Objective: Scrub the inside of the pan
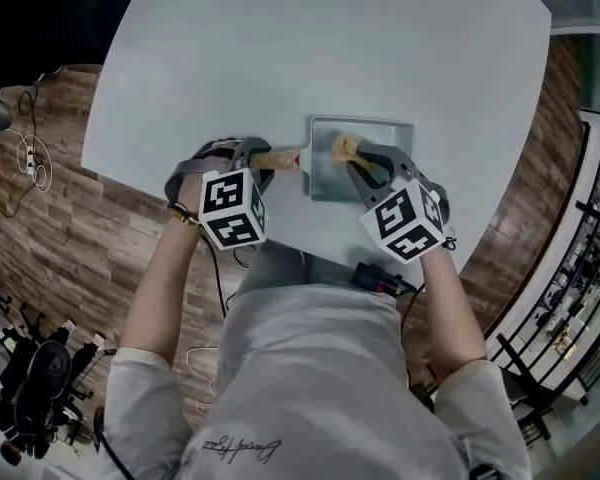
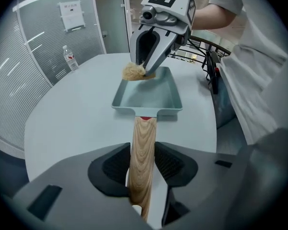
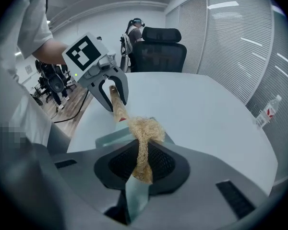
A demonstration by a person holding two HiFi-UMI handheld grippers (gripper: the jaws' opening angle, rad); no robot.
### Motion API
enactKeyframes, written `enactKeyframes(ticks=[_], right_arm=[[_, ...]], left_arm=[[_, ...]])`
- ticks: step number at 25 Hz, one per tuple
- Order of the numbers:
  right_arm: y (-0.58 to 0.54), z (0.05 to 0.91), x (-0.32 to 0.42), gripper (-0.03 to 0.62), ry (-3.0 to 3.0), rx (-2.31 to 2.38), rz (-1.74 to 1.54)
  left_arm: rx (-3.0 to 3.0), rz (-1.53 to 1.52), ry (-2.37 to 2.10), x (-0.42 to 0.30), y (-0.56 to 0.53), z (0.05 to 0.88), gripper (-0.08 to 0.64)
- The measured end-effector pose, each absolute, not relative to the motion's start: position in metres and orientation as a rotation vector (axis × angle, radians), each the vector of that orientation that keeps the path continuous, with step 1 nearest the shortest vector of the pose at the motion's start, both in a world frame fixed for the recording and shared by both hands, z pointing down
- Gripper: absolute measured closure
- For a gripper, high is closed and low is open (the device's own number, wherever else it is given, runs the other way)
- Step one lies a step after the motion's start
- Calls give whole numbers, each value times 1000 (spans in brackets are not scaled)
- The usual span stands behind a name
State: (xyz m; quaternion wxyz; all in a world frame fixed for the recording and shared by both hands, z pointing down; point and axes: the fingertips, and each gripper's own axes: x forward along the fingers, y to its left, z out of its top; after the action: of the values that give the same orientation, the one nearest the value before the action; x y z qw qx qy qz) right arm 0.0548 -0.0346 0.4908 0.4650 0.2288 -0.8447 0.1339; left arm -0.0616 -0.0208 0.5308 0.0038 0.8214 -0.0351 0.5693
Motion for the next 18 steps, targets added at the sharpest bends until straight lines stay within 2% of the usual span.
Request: enactKeyframes(ticks=[18], right_arm=[[-59,551,28,523,-1845,255,58]], left_arm=[[2571,1775,-21,-62,-20,534,403]])
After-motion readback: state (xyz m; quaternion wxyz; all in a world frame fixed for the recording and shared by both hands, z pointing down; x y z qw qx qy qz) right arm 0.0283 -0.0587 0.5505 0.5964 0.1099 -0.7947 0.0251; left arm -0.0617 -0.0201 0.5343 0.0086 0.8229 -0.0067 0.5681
